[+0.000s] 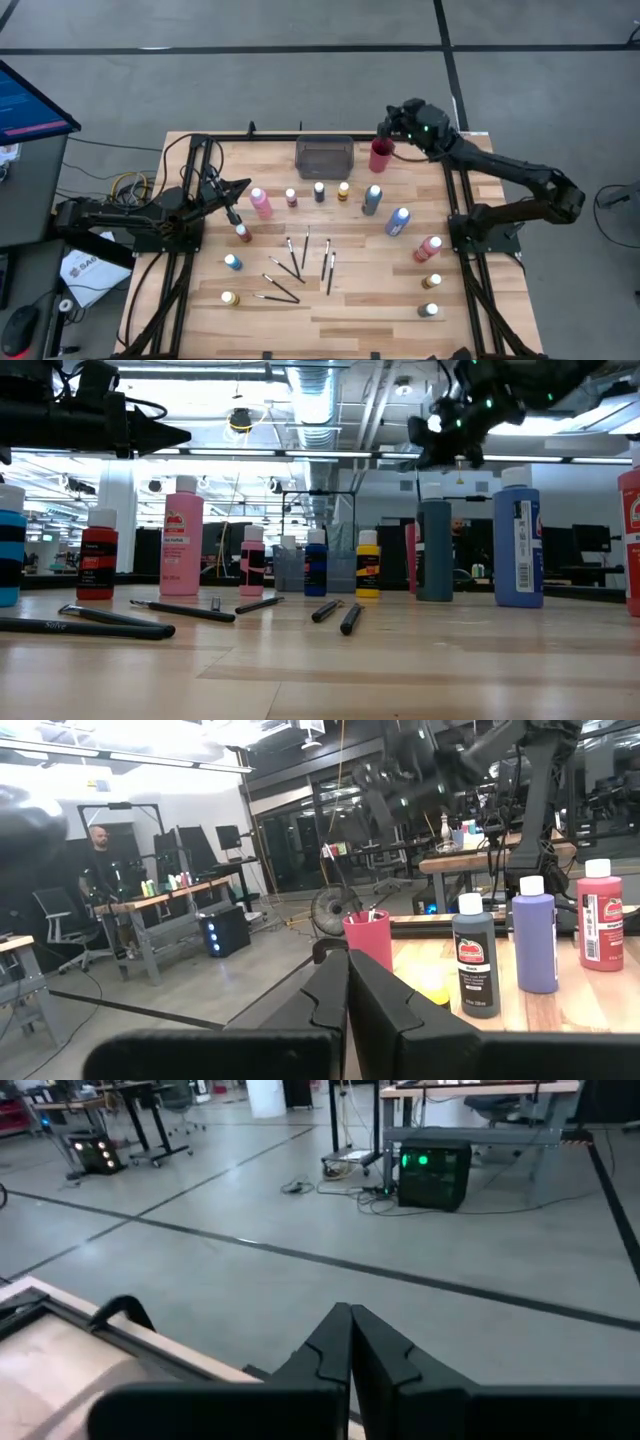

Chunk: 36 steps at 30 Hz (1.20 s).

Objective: Pick & Place Paint Supplies
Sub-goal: Put the black paintbrush into the red cup

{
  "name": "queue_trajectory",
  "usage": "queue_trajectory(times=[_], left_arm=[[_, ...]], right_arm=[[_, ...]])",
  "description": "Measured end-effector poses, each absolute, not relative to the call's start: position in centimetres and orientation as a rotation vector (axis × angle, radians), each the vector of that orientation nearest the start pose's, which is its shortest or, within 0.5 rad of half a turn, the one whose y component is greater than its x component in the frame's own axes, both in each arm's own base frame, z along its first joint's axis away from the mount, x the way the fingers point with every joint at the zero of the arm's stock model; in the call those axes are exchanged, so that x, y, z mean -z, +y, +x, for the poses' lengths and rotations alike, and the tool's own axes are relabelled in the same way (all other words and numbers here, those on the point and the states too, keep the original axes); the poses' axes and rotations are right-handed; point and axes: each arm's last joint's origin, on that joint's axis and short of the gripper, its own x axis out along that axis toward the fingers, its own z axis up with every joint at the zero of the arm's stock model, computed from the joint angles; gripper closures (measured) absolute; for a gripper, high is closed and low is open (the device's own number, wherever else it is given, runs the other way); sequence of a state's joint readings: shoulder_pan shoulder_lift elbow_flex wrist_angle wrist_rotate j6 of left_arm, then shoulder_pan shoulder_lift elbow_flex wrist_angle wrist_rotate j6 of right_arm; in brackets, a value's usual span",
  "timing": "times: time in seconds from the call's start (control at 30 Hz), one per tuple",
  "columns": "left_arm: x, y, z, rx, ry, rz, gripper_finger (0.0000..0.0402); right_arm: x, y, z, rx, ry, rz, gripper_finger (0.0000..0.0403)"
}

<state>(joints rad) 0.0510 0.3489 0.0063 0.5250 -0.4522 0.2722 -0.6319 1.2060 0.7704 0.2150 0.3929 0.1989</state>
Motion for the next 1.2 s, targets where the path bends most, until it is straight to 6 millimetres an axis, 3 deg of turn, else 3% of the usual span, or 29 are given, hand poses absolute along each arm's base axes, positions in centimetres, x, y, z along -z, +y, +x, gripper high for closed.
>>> queue_trajectory(times=[0.27,0.47,0.63,0.8,0.93,1.07,1.2], left_arm=[[-18.5,1.9,11.4,-0.548,-0.108,0.226,0.0399],[-18.5,2.0,11.4,-0.572,-0.105,0.223,0.0399],[-18.5,2.0,11.3,-0.576,-0.104,0.223,0.0399],[-18.5,2.0,11.3,-0.577,-0.107,0.222,0.0399],[-18.6,2.0,11.3,-0.577,-0.111,0.22,0.0399],[-18.6,2.0,11.3,-0.576,-0.112,0.22,0.0399],[-18.6,2.0,11.3,-0.576,-0.113,0.22,0.0399]], right_arm=[[-22.9,-15.9,19.2,1.055,0.101,0.224,0.0403],[-22.4,-15.5,19.3,1.043,0.108,0.239,0.0388],[-22.6,-15.2,19.6,1.028,0.119,0.239,0.0328],[-24.4,-15.0,20.6,1.003,0.197,0.239,0.0248],[-27.8,-14.2,22.0,0.964,0.29,0.283,0.0201],[-31.9,-12.1,23.4,0.912,0.383,0.4,0.0185],[-33.7,-8.7,25.2,0.868,0.488,0.567,0.0189]])
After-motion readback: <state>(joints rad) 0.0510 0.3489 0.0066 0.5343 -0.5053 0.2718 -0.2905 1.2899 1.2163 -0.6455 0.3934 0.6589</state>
